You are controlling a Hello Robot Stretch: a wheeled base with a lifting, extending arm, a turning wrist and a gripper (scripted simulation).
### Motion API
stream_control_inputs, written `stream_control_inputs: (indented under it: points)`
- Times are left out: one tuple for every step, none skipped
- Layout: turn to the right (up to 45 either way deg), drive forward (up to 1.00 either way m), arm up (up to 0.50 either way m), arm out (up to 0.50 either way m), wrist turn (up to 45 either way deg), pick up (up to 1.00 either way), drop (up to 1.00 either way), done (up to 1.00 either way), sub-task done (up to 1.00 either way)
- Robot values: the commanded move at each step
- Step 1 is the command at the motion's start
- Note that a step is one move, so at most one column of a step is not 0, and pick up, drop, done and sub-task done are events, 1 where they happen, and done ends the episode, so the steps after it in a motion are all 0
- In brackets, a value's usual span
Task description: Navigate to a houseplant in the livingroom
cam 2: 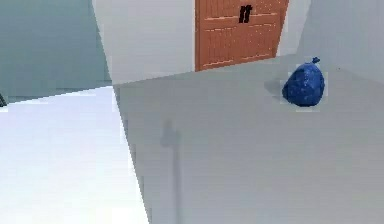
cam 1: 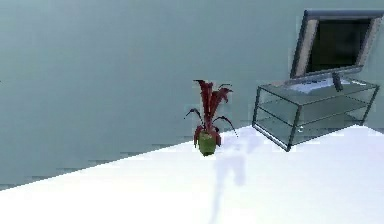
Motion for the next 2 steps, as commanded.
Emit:
stream_control_inputs:
  points:
    - [0.0, 0.85, 0.0, 0.0, 0.0, 0.0, 0.0, 0.0, 0.0]
    - [0.0, 0.0, 0.0, 0.0, 0.0, 0.0, 0.0, 1.0, 0.0]
